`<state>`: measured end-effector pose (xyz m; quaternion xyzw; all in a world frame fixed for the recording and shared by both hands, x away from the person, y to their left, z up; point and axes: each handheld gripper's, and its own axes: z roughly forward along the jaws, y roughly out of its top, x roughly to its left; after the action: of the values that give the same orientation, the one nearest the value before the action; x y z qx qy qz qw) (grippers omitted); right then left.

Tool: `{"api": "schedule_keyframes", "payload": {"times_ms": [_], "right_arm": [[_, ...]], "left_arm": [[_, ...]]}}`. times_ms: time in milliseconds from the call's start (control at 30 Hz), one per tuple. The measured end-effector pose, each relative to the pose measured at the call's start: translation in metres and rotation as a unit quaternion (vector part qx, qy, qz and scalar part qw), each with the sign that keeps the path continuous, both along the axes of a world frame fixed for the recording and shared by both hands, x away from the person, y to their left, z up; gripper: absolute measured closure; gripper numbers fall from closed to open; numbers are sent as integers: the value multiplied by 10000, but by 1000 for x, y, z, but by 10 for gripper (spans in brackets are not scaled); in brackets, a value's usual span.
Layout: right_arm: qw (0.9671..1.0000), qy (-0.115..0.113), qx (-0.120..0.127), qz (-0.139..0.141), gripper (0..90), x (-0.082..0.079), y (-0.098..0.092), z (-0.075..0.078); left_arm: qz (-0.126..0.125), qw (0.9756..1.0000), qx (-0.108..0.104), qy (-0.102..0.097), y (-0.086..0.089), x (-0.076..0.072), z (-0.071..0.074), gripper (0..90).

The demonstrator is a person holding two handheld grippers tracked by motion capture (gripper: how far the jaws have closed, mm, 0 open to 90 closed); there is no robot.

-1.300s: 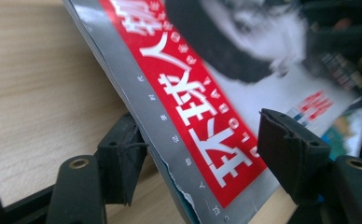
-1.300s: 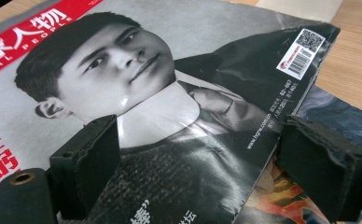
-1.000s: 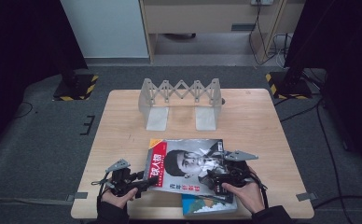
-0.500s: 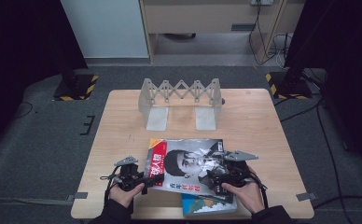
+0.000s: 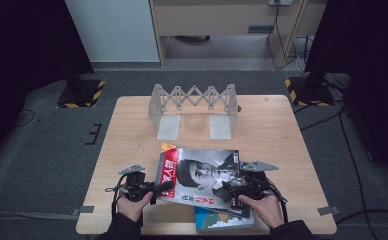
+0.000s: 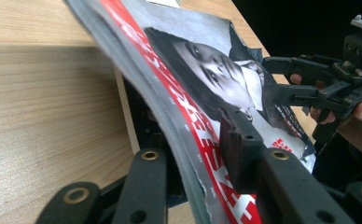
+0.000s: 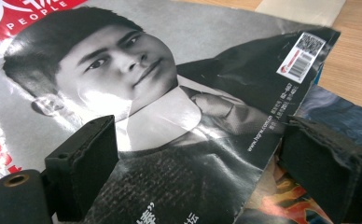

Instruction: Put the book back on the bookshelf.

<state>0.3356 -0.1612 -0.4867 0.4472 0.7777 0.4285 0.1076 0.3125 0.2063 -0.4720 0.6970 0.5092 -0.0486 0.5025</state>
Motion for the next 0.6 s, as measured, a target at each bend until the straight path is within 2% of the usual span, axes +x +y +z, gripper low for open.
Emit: {"api": "schedule_keyframes", "payload": {"times_ms": [267, 400, 600], "right_arm": [[10000, 7, 23, 21, 130, 2, -3, 1], [10000, 32, 21, -52, 129, 3, -7, 2], [9995, -113, 31, -288, 122, 8, -23, 7]], "left_arm": [[4, 9998, -122, 138, 2, 2, 6, 775], [46, 9996, -230, 132, 3, 5, 13, 805], [117, 9989, -456, 50, 3, 8, 26, 842]]}}
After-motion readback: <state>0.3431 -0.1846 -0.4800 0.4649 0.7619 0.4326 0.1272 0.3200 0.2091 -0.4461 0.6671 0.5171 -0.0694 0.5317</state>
